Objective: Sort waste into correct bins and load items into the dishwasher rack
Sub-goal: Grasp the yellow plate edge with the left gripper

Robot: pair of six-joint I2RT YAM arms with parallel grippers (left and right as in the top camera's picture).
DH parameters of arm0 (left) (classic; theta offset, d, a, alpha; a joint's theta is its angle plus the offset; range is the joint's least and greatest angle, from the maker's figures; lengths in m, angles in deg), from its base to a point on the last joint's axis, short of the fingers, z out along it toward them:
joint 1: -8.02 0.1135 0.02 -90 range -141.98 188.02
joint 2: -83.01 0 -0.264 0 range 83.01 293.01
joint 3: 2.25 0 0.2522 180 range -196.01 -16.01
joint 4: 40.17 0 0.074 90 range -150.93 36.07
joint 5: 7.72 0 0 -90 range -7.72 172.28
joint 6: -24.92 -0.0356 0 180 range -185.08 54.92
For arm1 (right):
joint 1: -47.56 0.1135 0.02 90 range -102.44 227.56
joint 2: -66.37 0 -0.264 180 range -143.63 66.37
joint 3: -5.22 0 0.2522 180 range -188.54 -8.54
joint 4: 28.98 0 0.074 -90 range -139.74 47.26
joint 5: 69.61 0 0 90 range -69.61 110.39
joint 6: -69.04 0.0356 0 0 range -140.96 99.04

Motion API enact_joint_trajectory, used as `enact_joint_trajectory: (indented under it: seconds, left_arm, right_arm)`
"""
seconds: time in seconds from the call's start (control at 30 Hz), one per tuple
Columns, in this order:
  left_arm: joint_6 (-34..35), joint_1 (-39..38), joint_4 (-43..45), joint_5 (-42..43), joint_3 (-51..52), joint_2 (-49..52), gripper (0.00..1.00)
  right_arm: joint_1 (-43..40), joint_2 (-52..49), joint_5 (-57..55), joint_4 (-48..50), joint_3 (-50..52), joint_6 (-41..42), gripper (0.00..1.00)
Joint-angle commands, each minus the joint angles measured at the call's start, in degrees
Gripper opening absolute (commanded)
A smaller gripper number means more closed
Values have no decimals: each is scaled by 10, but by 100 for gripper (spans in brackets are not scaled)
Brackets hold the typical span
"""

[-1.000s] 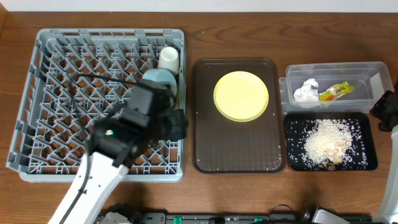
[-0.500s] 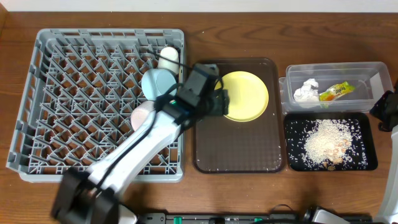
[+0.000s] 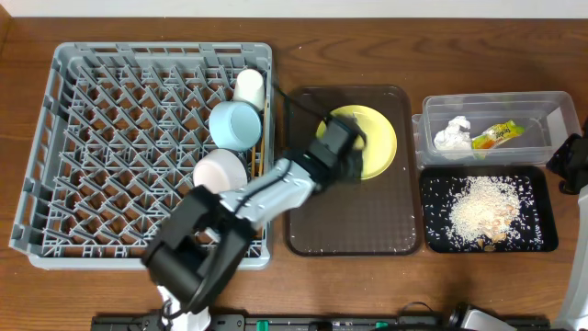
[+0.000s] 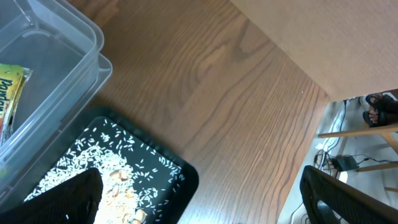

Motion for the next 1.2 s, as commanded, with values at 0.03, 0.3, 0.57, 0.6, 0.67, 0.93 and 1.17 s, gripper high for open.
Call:
enact_joint_trajectory:
  seconds: [0.03,0.3,0.57,0.6,0.67,0.93,1.17]
  left_arm:
    - [0,-24,-67,-30,-6,17,41]
    - [0,-47,-229,69,-6,9,41]
    - [0,-70,-248,72,-6,-63,41]
    - [0,-73,-248,70,-6,-76,41]
    - [-3,-78,-248,56,-6,-105,41]
    - [-4,-83,-274,-163,-6,-176,40]
    - [-4,-54,-289,-216,2,-147,42]
  right_arm:
    - [-5,8,-8,0,-8,0,99]
    - [-5,8,-8,-1,-8,0,99]
    - [-5,8,-8,0,-8,0,99]
    - [-5,8,-8,0,-8,0,99]
    - [-5,8,-8,0,-8,0,99]
    - [-5,8,-8,0,-8,0,99]
    - [-5,8,-8,-1,-8,0,99]
